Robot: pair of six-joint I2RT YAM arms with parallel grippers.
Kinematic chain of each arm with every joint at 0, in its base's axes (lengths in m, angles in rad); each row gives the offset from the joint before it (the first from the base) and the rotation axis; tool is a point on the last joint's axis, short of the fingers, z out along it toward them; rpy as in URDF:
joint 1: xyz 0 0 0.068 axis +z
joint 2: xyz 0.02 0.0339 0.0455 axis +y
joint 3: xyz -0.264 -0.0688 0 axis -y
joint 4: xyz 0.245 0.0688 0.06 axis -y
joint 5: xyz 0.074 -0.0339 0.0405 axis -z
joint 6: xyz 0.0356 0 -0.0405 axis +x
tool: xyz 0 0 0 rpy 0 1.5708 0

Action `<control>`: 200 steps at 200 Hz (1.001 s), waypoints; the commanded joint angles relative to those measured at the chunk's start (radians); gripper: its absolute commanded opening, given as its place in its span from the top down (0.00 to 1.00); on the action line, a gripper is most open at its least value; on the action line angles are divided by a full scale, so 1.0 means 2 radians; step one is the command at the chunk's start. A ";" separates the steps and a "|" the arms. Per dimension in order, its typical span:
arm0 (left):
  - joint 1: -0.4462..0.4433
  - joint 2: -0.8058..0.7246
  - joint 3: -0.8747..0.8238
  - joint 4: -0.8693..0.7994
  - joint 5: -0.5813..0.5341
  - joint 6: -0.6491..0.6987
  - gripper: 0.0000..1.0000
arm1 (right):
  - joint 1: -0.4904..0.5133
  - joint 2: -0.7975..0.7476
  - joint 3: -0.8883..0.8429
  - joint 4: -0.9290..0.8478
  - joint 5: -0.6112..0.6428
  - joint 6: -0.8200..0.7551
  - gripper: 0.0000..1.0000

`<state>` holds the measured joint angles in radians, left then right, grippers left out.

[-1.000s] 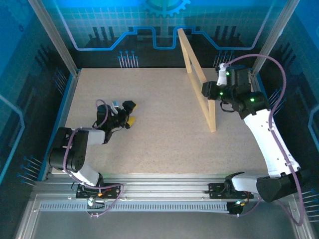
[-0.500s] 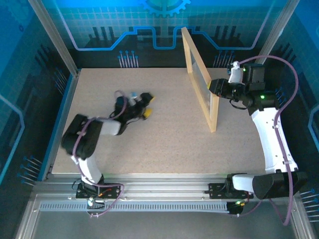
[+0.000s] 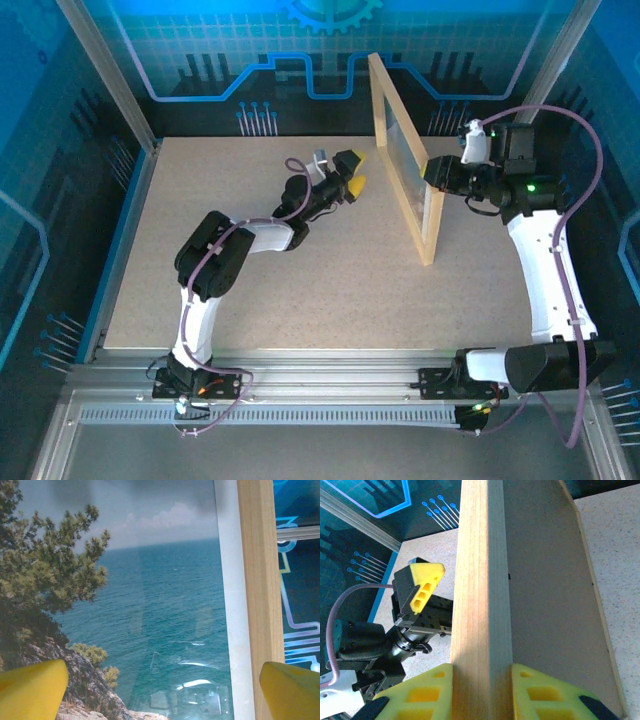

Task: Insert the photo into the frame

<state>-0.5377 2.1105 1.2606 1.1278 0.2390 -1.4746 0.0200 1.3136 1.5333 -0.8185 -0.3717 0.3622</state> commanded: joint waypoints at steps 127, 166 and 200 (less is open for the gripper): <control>-0.047 0.126 0.236 -0.137 0.070 0.020 0.06 | -0.118 0.014 -0.043 -0.036 0.036 -0.026 1.00; -0.058 0.156 0.284 -0.165 0.084 0.023 0.06 | -0.120 0.043 0.021 -0.098 0.055 -0.063 1.00; -0.068 0.185 0.320 -0.172 0.094 0.011 0.06 | -0.126 0.054 0.045 -0.120 0.043 -0.075 0.94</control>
<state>-0.6498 2.4382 1.8381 0.8120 0.3851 -1.4422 -0.2070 1.3701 1.6146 -0.8528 -0.3786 0.2535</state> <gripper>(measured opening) 0.940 0.242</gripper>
